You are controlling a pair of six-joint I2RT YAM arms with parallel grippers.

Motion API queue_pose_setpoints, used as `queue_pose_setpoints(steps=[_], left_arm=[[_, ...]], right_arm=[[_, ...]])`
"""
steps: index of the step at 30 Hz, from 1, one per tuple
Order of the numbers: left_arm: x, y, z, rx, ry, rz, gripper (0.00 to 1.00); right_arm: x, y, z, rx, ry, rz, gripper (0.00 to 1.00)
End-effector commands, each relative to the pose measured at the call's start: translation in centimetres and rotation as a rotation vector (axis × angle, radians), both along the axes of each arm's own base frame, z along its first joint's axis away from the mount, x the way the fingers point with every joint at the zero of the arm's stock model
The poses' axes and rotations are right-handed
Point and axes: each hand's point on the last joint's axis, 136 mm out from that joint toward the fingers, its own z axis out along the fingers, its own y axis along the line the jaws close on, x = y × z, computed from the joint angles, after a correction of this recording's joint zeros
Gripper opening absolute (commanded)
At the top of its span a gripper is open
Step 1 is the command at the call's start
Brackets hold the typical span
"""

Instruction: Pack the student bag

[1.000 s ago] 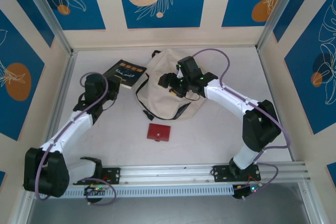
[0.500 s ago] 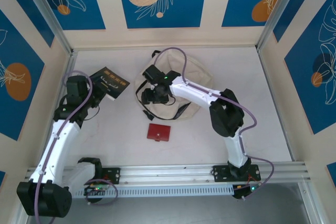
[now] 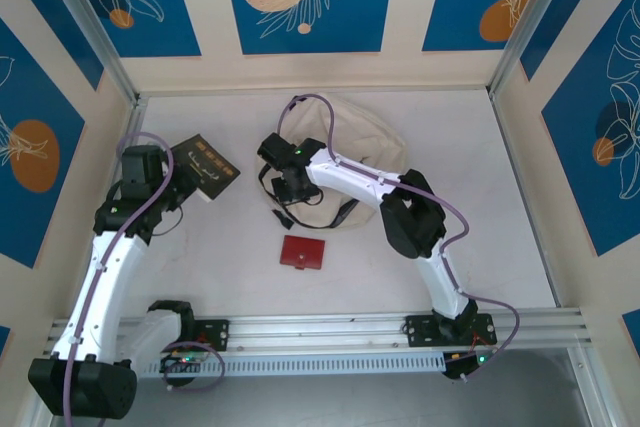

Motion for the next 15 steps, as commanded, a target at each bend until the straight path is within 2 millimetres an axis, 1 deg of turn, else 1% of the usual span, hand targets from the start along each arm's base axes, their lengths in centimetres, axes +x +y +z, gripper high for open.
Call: queue_pose_setpoints(steps=[1,3,6,9,12,15], left_arm=[[0.3,0.4,3.5,0.026,-0.122,-0.006,0.0],[0.2,0.2,3.5,0.025,-0.121,-0.019,0.0],[-0.1,-0.4,3.6,0.023,-0.122,-0.066,0.0],[-0.5,-1.7,3.2,-0.004,-0.116,-0.145,0.0],[-1.0,-3.7,2.5,-0.077,-0.116,-0.244,0.0],[-1.5,-5.4,2.2,-0.157,-0.135,-0.318,0.0]], right_arm=[[0.9,-0.8,1.8,-0.02,-0.063,-0.014,0.1],[1.1,-0.9,2.7,-0.007,-0.094,-0.024,0.05],[2.1,-1.6,5.0,0.01,-0.161,-0.048,0.0],[3.3,-2.4,7.7,0.044,-0.224,-0.078,0.0],[4.8,-3.2,11.1,0.106,-0.277,-0.108,0.0],[6.2,-3.6,13.8,0.151,-0.323,-0.11,0.0]])
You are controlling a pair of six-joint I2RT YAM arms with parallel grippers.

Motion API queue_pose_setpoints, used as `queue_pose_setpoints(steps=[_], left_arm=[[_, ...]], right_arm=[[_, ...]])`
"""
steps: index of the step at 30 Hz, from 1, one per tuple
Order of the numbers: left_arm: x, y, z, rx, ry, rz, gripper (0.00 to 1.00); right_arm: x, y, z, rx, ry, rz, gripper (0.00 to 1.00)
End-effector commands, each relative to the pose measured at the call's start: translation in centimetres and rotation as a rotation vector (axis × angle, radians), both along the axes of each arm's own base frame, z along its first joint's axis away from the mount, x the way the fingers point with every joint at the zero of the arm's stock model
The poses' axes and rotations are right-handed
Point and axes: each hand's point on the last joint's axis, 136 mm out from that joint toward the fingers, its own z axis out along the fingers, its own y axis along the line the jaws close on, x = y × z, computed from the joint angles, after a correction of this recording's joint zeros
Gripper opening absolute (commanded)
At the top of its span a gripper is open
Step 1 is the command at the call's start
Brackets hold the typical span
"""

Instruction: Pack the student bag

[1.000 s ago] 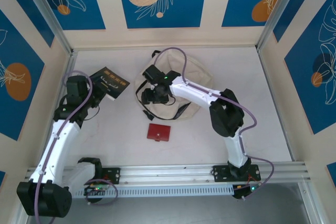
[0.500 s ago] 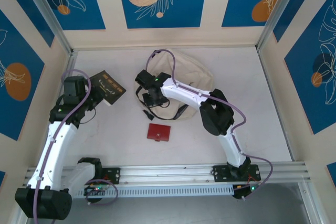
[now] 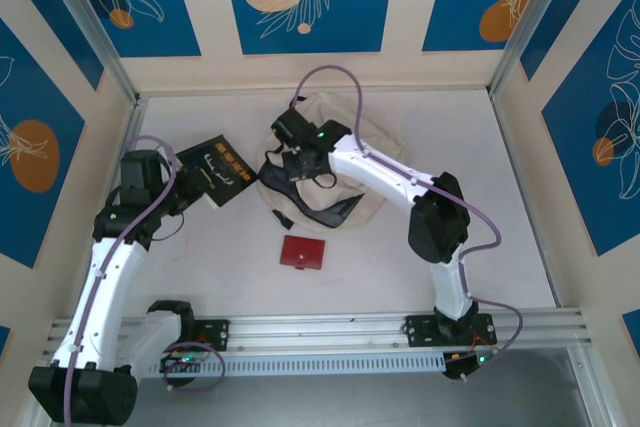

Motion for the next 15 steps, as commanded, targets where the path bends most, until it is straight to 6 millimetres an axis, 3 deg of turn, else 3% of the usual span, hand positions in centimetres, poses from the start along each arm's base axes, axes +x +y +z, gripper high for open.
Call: queue_pose_setpoints(steps=[1,9,15], left_arm=[[-0.3,-2.6,2.3,-0.111,-0.112,-0.137,0.0],[-0.5,-4.6,4.0,-0.258,-0.153,-0.208,0.0],[0.3,-6.6,3.1,-0.417,-0.156,-0.24,0.0]], right_arm=[[2.6,-0.7,5.9,0.077,-0.137,-0.012,0.0],[5.1,-0.7,12.1,0.192,-0.232,0.012,0.0],[5.5,-0.5,15.2,0.281,-0.266,0.035,0.0]])
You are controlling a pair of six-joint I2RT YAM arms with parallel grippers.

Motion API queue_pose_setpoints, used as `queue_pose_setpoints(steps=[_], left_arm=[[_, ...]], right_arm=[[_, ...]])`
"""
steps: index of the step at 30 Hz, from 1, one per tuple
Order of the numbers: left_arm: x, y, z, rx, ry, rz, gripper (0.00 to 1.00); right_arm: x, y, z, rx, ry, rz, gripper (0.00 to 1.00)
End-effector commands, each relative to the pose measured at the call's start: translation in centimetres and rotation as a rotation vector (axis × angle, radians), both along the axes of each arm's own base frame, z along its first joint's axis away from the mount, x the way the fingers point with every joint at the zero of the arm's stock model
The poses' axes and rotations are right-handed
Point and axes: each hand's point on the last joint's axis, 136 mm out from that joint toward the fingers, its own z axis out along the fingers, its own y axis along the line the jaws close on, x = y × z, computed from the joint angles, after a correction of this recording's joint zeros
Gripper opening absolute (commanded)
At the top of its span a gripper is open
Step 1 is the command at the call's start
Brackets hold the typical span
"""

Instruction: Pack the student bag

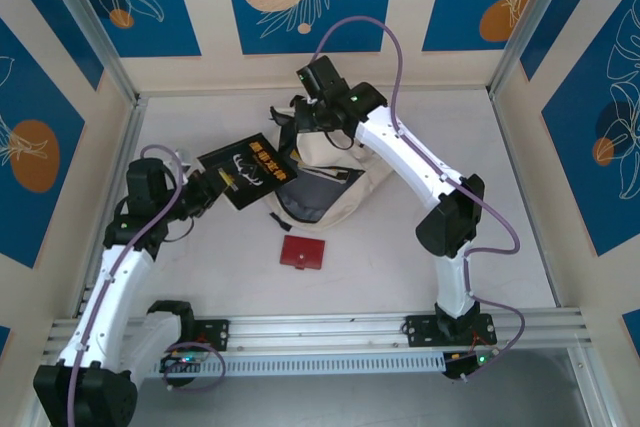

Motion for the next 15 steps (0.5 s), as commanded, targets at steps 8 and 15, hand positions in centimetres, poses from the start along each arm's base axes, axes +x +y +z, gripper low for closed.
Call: queue_pose_setpoints(steps=[8,15], left_arm=[[2.4,-5.4,2.4,-0.15,-0.122,-0.123,0.0],[6.1,-7.7,1.6,-0.174,-0.142,-0.063,0.0]], right_arm=[[-0.6,1.2,5.6,0.156,-0.073,0.069,0.0],[-1.2,1.1,5.6,0.19,-0.055,0.064,0.0]])
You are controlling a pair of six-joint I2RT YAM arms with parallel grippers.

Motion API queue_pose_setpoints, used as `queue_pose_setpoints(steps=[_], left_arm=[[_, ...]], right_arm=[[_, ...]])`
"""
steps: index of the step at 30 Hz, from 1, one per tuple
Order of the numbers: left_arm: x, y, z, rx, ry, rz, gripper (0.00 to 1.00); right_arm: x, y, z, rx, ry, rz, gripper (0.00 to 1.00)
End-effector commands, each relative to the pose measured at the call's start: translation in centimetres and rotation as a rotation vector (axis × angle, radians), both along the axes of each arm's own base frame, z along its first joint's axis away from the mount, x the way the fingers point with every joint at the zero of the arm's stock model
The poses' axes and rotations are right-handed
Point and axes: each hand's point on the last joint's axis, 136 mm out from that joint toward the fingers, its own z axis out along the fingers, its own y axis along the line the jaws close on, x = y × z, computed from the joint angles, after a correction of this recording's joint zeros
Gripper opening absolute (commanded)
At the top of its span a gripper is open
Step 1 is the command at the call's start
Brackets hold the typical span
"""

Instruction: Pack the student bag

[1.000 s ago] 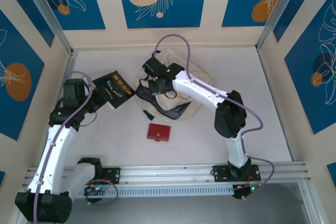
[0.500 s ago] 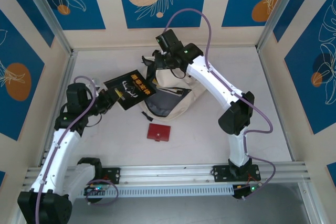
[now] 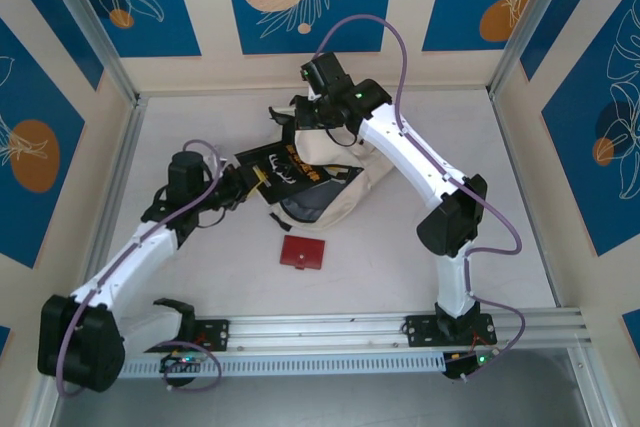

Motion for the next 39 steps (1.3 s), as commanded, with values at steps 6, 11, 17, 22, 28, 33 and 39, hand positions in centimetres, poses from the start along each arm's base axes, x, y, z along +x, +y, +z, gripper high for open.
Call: queue_pose_setpoints(steps=[6,11,17,22,28,33,39], left_arm=[[5.9,-2.7,5.0,-0.097,-0.222,0.103,0.0],[7.4,-3.3,5.2,-0.147,-0.212,0.141,0.0],[6.7,-3.1,6.1,-0.115,-0.225,0.145,0.0],[6.0,-2.9,7.0,-0.122,-0.244,0.143,0.0],[7.2,-4.7,6.4,-0.179,-0.219,0.121,0.0],[8.4,-6.0,5.5,-0.19,-0.203,0.114,0.0],[8.4,-6.3,6.0,-0.178,-0.216,0.113,0.0]], right_arm=[[-1.1,0.2,4.8,0.148,-0.067,0.017,0.0],[-1.3,-0.1,4.4,0.153,-0.057,0.008,0.0],[-1.2,-0.4,4.3,0.157,-0.051,0.002,0.0],[-1.1,-0.6,4.4,0.167,-0.053,-0.002,0.0],[-1.1,-0.7,4.8,0.178,-0.058,-0.003,0.0],[-1.1,-1.0,4.9,0.178,-0.056,-0.011,0.0],[-1.0,-1.2,5.2,0.184,-0.061,-0.015,0.0]])
